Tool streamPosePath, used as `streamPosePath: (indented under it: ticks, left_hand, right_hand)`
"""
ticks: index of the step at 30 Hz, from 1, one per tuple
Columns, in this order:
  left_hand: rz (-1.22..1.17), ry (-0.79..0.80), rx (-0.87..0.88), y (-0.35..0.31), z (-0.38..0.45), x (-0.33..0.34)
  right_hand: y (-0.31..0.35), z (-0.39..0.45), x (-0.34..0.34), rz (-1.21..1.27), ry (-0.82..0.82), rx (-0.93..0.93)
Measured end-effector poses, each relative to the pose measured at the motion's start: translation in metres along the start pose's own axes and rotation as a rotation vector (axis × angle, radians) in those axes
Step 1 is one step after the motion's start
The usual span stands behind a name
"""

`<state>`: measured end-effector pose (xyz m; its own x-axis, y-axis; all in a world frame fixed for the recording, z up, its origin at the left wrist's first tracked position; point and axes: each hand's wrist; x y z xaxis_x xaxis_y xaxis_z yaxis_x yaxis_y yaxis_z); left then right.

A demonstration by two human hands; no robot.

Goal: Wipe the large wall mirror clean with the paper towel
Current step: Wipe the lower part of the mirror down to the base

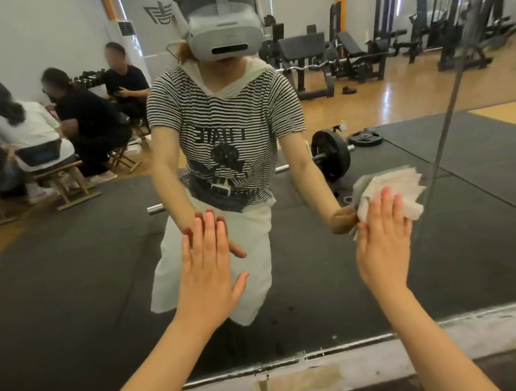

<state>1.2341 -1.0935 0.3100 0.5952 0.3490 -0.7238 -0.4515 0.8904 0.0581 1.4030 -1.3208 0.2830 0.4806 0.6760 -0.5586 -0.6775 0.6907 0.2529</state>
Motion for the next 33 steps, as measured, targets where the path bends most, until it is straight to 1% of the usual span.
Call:
streamPosePath:
  ticks: [4, 5, 6, 9, 11, 13, 14, 15, 17, 19, 20, 23, 25, 26, 27, 28, 30, 31, 32, 33]
  left_hand:
    - [0.029, 0.010, -0.005, -0.008, 0.004, 0.008]
    - [0.033, 0.020, -0.014, -0.010, 0.004, 0.010]
    - [0.029, 0.030, -0.021, -0.011, 0.004, 0.011]
    - [0.009, 0.042, -0.001, -0.010, 0.003, 0.014]
    - [0.013, 0.051, 0.015, -0.005, 0.003, 0.013]
    - [0.018, 0.065, 0.031, -0.001, 0.004, 0.012]
    - [0.022, 0.075, 0.037, 0.000, 0.004, 0.012]
    - [0.028, 0.083, 0.040, 0.001, 0.004, 0.012]
    - [0.040, 0.088, 0.037, 0.001, 0.003, 0.014]
    - [0.067, 0.109, 0.012, -0.002, 0.003, 0.014]
    - [0.086, 0.118, -0.003, -0.004, 0.003, 0.014]
    - [0.124, 0.110, -0.023, -0.009, 0.003, 0.013]
    - [0.126, 0.104, -0.024, -0.011, 0.003, 0.013]
    - [0.123, 0.101, -0.027, -0.012, 0.002, 0.013]
    - [0.121, 0.096, -0.029, -0.012, 0.002, 0.013]
    - [0.121, 0.088, -0.025, -0.012, 0.002, 0.013]
    - [0.107, 0.075, -0.005, -0.011, 0.002, 0.013]
    - [0.096, 0.075, 0.009, -0.009, 0.003, 0.014]
    - [0.089, 0.076, 0.019, -0.008, 0.003, 0.014]
    - [0.090, 0.076, 0.023, -0.006, 0.003, 0.014]
  right_hand:
    - [0.031, 0.003, 0.008, 0.182, -0.088, 0.198]
    - [0.048, 0.002, 0.015, 0.191, -0.105, 0.197]
    - [0.068, -0.003, 0.023, 0.175, -0.112, 0.139]
    - [0.121, -0.033, 0.046, 0.052, -0.057, -0.176]
    - [0.119, -0.039, 0.049, -0.003, -0.005, -0.309]
    - [0.089, -0.031, 0.040, -0.039, 0.058, -0.356]
    - [0.070, -0.029, 0.035, -0.060, 0.082, -0.324]
    - [0.047, -0.027, 0.029, -0.074, 0.089, -0.246]
    - [-0.002, -0.028, 0.018, -0.072, 0.100, -0.041]
    - [-0.039, -0.029, 0.007, -0.059, 0.083, 0.111]
    - [-0.048, -0.029, 0.003, -0.042, 0.065, 0.154]
    - [-0.039, -0.025, 0.008, 0.055, -0.028, 0.238]
    - [-0.012, -0.026, 0.023, 0.120, -0.087, 0.333]
    - [0.005, -0.030, 0.031, 0.133, -0.092, 0.341]
    - [0.025, -0.039, 0.040, 0.143, -0.085, 0.289]
    - [0.046, -0.051, 0.050, 0.140, -0.051, 0.183]
    - [0.086, -0.077, 0.068, 0.069, 0.033, -0.090]
    - [0.097, -0.088, 0.075, 0.035, 0.060, -0.209]
    - [0.100, -0.093, 0.078, 0.011, 0.082, -0.289]
    - [0.096, -0.093, 0.078, -0.006, 0.097, -0.329]
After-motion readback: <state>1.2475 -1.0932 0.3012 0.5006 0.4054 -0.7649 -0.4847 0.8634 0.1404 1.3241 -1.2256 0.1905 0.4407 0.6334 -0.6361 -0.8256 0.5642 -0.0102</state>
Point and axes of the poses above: each hand's wrist, its own z-axis towards the middle knuckle, its own x-axis out of the palm, y = z × x, and after that the axes turned 10 degrees about -x, right-handed
